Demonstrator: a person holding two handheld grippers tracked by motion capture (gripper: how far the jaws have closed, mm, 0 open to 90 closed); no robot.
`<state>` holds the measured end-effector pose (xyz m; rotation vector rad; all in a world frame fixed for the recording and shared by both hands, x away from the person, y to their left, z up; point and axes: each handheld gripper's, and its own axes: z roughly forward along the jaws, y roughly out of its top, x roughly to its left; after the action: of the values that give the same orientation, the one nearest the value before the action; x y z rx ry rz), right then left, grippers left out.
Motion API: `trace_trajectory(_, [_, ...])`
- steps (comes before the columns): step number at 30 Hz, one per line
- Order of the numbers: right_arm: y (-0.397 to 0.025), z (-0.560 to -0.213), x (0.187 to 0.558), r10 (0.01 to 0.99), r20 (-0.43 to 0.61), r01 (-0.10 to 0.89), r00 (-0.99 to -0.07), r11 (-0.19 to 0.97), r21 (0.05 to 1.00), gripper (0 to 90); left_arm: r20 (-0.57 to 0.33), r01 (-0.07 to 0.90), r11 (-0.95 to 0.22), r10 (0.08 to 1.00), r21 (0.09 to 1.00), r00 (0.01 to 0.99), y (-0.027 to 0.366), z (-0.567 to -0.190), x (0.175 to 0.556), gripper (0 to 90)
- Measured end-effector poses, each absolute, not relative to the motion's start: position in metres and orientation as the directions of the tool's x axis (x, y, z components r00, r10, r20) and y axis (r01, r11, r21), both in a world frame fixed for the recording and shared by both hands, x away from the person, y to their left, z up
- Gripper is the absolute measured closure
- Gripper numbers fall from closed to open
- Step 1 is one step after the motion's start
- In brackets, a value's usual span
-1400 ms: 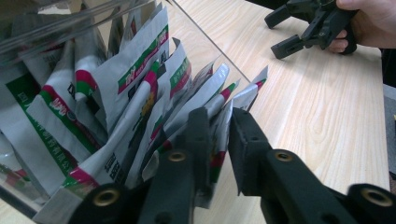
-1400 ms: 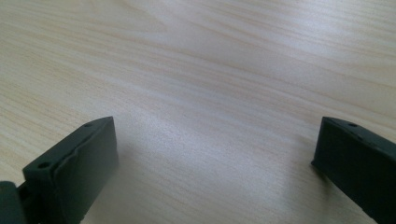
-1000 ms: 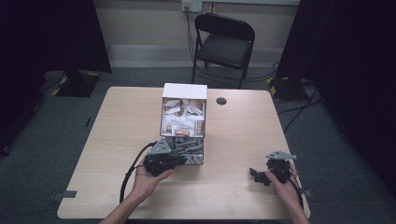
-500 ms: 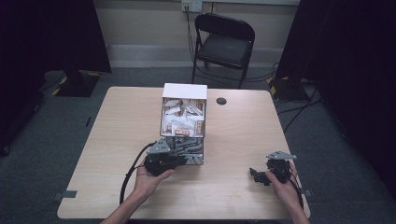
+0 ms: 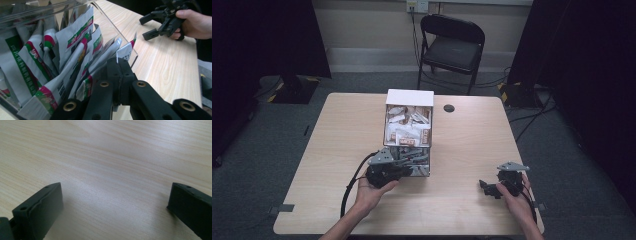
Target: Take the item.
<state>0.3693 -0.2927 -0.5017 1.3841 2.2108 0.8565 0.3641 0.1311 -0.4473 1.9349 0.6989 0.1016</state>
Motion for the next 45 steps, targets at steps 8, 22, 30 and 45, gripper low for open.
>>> trace_trajectory(8, [-0.293, -0.502, 0.369, 0.901, -0.009, 0.66, -0.434, 0.325, 0.678, 0.0, -0.237, 0.423, -0.293, 0.505, 0.857, 0.83, 0.132, -0.445, 0.363, 90.0])
trace_trajectory(22, [-0.293, -0.502, 0.369, 0.901, -0.009, 0.66, -0.434, 0.324, 0.678, 0.0, -0.261, 0.433, -0.279, 0.489, 0.857, 0.833, 0.136, -0.441, 0.36, 90.0])
trace_trajectory(30, [-0.293, -0.502, 0.369, 0.901, -0.008, 0.66, -0.433, 0.323, 0.678, 0.0, -0.264, 0.417, -0.241, 0.483, 0.876, 0.835, 0.144, -0.431, 0.358, 90.0])
trace_trajectory(45, [-0.293, -0.502, 0.369, 0.901, -0.008, 0.66, -0.433, 0.323, 0.678, 0.0, -0.274, 0.415, -0.224, 0.472, 0.882, 0.838, 0.148, -0.422, 0.356, 90.0])
